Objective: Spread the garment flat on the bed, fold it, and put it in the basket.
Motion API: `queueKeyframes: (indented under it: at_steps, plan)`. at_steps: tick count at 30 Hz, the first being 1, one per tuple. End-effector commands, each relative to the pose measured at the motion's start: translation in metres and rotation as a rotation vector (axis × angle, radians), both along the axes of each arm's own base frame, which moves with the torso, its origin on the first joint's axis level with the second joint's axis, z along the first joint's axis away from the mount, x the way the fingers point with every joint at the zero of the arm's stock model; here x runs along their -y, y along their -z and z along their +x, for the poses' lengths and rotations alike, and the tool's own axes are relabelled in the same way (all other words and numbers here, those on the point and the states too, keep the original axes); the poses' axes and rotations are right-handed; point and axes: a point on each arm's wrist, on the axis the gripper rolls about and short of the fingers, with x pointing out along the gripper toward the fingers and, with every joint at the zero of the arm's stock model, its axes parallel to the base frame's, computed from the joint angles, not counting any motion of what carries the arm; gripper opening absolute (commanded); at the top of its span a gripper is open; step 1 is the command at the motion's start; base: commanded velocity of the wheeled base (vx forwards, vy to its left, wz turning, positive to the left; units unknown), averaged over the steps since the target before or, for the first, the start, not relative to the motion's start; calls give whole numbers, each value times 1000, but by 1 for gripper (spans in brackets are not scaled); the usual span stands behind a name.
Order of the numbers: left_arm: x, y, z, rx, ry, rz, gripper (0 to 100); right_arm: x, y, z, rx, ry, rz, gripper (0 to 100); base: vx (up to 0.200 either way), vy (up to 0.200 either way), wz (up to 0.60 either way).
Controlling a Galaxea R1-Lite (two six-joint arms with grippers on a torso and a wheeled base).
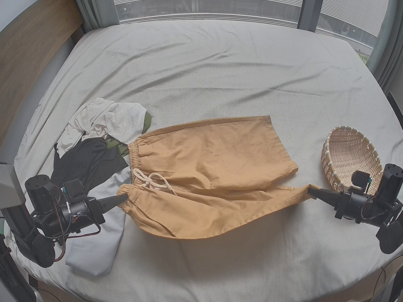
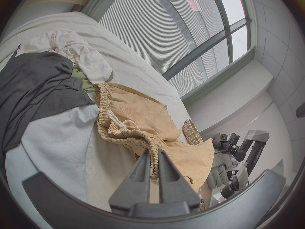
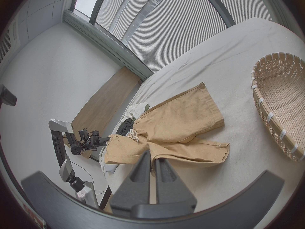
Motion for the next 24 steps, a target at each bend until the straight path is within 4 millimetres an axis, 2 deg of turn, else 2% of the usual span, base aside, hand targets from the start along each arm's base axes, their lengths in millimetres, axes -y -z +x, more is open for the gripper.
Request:
queueKeyframes:
  at_steps: [1, 15, 24]
  plan:
    - [-2, -6, 5, 18, -18, -21, 0, 0, 1, 6, 2, 6, 1, 0, 0, 0, 0]
    - [-5, -14, 17, 27, -46, -67, 0, 1, -15, 35, 81, 31, 96, 0, 0, 0, 0]
    - [-5, -22, 30, 49, -112, -103, 0, 2, -12, 52, 85, 36, 103, 0, 0, 0, 0]
